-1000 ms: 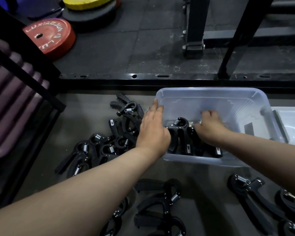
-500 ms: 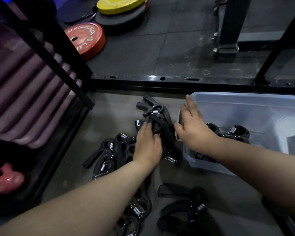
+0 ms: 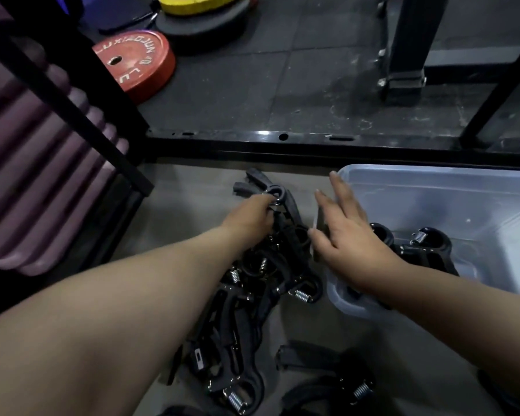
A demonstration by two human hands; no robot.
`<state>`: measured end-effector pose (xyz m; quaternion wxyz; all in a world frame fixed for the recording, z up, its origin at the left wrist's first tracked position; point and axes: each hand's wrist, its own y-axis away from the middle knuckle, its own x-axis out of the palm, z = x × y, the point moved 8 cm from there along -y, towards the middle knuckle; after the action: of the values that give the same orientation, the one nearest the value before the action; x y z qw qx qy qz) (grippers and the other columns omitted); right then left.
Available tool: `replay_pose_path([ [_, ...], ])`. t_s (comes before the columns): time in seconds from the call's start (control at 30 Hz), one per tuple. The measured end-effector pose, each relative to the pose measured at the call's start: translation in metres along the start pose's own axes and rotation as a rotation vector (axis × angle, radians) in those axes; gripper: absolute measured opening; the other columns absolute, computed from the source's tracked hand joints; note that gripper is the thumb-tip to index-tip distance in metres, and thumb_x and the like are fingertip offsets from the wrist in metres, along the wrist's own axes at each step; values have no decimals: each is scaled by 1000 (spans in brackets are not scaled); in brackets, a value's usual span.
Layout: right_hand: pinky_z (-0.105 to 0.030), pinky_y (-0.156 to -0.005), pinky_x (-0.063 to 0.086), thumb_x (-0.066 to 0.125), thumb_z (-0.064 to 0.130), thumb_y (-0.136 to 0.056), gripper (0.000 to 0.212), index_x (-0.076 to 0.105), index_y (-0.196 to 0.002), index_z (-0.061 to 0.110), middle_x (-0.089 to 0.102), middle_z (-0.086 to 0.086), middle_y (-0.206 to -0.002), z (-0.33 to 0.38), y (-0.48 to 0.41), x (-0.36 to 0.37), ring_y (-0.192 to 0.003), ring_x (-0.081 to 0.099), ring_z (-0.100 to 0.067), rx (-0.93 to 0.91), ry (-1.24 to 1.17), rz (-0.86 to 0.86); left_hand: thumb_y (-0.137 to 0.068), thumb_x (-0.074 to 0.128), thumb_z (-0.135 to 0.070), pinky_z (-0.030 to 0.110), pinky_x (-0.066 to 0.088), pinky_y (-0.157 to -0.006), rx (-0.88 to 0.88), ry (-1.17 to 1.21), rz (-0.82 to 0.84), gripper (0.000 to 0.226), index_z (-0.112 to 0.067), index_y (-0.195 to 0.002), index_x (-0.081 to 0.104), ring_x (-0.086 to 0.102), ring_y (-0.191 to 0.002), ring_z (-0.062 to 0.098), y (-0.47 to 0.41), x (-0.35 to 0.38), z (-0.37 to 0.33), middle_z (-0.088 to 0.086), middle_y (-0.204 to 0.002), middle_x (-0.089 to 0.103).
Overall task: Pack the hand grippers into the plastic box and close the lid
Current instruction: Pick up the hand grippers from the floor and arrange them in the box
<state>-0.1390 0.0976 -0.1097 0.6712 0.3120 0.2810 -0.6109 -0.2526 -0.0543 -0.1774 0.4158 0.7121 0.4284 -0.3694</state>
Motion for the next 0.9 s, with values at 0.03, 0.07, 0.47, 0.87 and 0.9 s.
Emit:
replay_pose_path([
  [0.03,-35,-122,4,48,34,-98,66,18,-155,22,-24,15,-158,0,0,1,-148,-15,-10,0,-10,3,-88,51,-29,42,49,-95,10,17,-17,35,-25,-122,58,60,-112,32,-11,1,-6,10,-122,63],
  [0.07,-37,-122,5,48,35,-98,65,17,-155,22,-24,16,-158,0,1,1,-148,-15,-10,0,-20,7,-88,54,-28,41,46,-99,20,10,-23,38,-20,-125,56,56,-118,32,-20,4,-11,11,-127,61],
  [0.47,-35,-122,6,46,34,-99,63,18,-154,23,-26,19,-156,3,3,-2,-148,-16,-9,5,-55,32,-88,61,-39,42,37,-97,-50,-256,-200,40,-22,-123,51,39,-123,29,-23,17,2,7,-127,44],
  [0.87,-37,-121,6,47,36,-98,62,20,-153,24,-25,16,-158,3,2,-2,-148,-15,-13,18,-28,38,-101,43,-25,37,31,-96,132,-14,-312,24,-4,-110,53,48,-109,32,32,-10,-1,15,-118,52],
  [0.9,-37,-121,6,46,36,-98,62,20,-153,24,-25,16,-158,3,2,-2,-149,-14,-14,20,-19,40,-102,41,-25,38,34,-89,81,80,-361,25,-4,-108,53,49,-102,32,38,-16,0,15,-112,52],
])
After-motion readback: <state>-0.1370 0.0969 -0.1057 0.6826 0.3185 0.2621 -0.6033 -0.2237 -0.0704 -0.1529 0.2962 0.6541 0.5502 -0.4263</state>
